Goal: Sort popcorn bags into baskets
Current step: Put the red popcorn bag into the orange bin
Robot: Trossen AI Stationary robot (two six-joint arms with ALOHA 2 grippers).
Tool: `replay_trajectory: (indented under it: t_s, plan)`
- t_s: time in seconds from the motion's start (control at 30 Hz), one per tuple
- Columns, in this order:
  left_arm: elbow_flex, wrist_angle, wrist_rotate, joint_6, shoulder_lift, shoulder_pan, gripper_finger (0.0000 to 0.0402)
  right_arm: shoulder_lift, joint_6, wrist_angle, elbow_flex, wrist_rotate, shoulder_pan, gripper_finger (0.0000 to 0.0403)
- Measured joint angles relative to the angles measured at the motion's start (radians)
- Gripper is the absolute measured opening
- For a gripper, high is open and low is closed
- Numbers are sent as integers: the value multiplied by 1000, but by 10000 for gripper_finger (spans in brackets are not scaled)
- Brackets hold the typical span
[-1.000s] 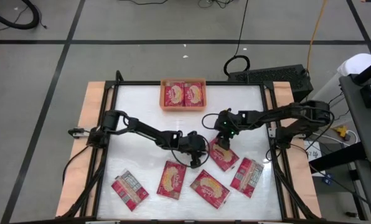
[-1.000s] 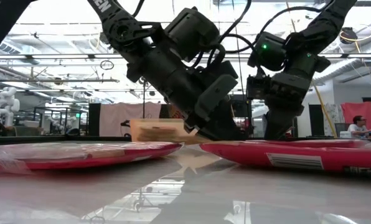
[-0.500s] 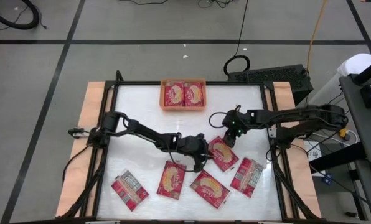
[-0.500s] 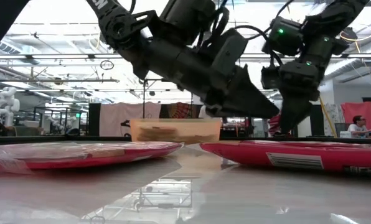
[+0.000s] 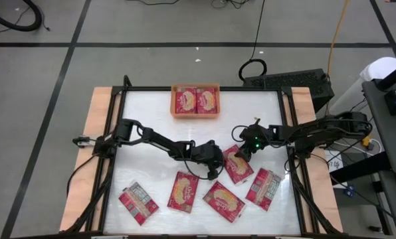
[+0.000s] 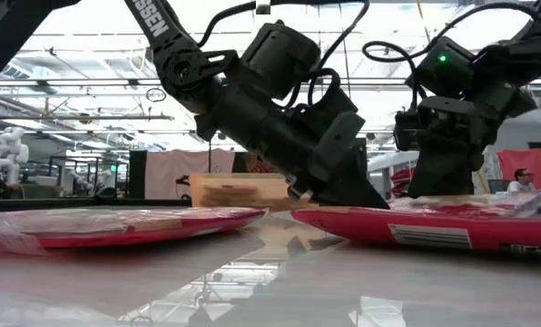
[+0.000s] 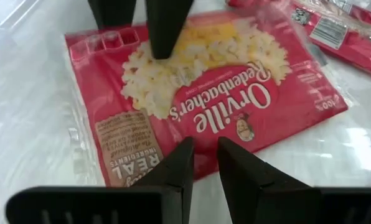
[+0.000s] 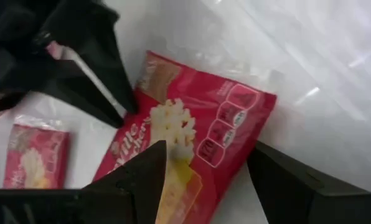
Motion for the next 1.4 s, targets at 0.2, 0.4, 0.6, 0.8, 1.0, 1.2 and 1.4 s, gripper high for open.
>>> replay_trajectory:
  t_s: [0.2, 0.4, 0.6, 0.8, 1.0, 1.2, 1.4]
  plan:
    - [0, -9, 0, -3, 0, 1, 76, 6, -21, 89, -10, 4, 34, 178]
    - [0, -47, 2, -1, -18, 1, 76, 4, -71, 202, -9, 3, 33, 64]
    - [-4, -291, -32, 58, -173, 12, 76, -4, -157, 202, -4, -1, -14, 22]
    - [-20, -576, -247, 105, -387, 34, 76, -29, -274, 199, 77, 55, -85, 33]
    - [-225, -506, -437, -31, -617, 47, 76, -55, -412, 352, 153, 222, -96, 13]
    - [-584, 18, -442, -150, -759, 4, 76, -61, -474, 678, 153, 341, -120, 27]
    - [-790, 496, -393, -183, -744, -6, 99, -54, -446, 883, 154, 213, -120, 14]
